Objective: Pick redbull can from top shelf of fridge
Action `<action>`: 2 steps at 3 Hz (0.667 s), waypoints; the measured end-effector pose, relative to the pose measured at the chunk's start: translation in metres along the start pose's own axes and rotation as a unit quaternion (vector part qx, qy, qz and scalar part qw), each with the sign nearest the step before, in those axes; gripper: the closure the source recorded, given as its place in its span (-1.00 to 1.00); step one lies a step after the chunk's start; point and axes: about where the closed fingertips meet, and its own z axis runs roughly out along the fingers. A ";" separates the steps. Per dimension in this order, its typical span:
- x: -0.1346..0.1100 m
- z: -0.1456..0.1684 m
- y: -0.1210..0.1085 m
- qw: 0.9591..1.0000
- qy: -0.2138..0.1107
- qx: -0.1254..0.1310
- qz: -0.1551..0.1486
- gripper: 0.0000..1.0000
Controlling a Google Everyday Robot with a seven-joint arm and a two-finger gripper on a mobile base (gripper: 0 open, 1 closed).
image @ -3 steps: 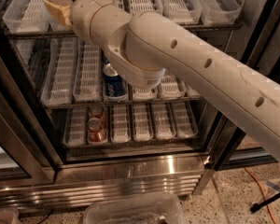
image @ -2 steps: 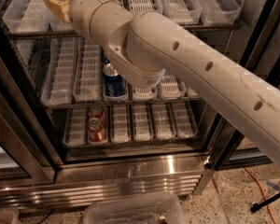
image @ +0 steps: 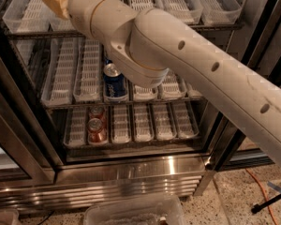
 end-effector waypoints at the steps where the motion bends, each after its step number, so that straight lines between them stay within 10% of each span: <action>1: -0.004 -0.005 0.004 1.000 0.005 -0.015 0.006 1.00; 2: -0.006 -0.013 0.010 0.999 0.018 -0.030 0.012 1.00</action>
Offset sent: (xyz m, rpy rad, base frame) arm -0.0252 -0.0095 0.0007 -0.0546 0.0787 0.0790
